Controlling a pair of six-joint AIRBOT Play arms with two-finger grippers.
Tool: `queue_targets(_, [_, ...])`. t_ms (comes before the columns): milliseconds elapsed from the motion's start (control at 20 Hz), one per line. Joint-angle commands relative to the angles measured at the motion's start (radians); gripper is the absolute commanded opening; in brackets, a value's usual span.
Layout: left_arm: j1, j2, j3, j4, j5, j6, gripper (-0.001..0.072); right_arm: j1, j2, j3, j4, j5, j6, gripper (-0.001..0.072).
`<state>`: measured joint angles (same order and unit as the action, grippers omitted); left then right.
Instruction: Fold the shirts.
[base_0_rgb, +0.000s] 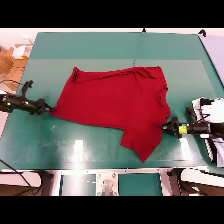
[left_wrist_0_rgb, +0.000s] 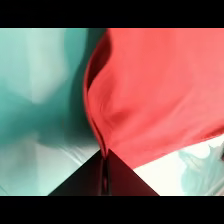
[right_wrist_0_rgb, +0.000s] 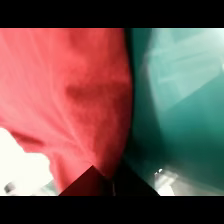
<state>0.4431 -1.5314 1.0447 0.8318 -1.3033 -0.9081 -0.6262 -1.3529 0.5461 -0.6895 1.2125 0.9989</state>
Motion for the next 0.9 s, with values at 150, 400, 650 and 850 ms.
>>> queue_targets(150, [0.000,0.360,0.220,-0.323,-0.012,0.020,0.0024,-0.001,0.308,0.460,0.269,0.159,0.086,0.0015])
queue_targets(400, [0.000,0.694,0.550,-0.523,0.159,0.057,0.0025,-0.001,0.557,0.969,0.322,-0.047,0.078,0.0015])
queue_targets(650, [0.000,0.880,0.727,-0.437,0.272,-0.011,0.0025,-0.001,0.724,1.188,0.219,-0.315,0.078,0.0016])
queue_targets(850, [0.000,0.887,0.759,-0.203,0.255,-0.230,0.0025,-0.001,0.749,1.173,0.115,-0.351,0.079,0.0016])
